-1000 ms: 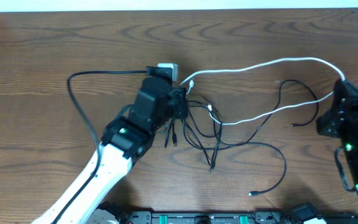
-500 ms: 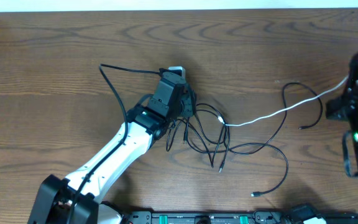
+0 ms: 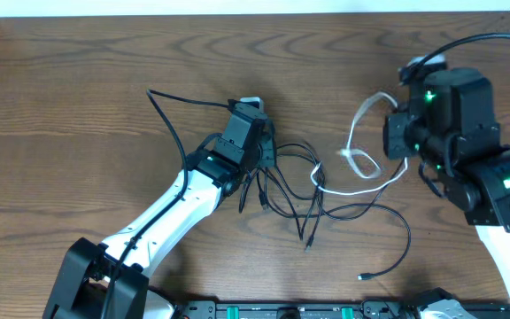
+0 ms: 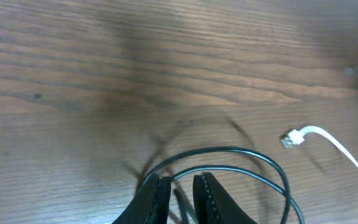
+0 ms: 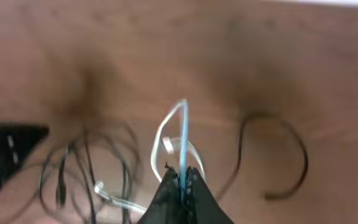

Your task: Untangle cables

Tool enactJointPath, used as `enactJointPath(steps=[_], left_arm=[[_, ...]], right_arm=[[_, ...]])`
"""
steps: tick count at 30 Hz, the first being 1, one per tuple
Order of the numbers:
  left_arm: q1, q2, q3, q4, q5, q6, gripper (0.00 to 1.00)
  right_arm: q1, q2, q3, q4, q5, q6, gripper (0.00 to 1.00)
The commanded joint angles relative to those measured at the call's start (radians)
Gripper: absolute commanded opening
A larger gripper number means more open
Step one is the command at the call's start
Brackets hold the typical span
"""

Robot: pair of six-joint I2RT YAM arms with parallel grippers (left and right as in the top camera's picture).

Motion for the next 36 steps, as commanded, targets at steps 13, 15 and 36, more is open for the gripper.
enactJointPath(steps=[13, 15, 36], left_arm=[[0.004, 0.004, 0.003, -0.01, -0.069, 0.002, 0.59], [0.004, 0.004, 0.003, -0.01, -0.069, 0.002, 0.63], [0.004, 0.004, 0.003, -0.01, -0.068, 0.001, 0.97]], right_arm=[[0.001, -0.04, 0.537, -0.269, 0.182, 0.053, 0.01], [0.001, -0.04, 0.584, -0.301, 0.085, 0.006, 0.01], [-0.071, 0.286, 0.6, -0.393, 0.513, 0.089, 0.01]])
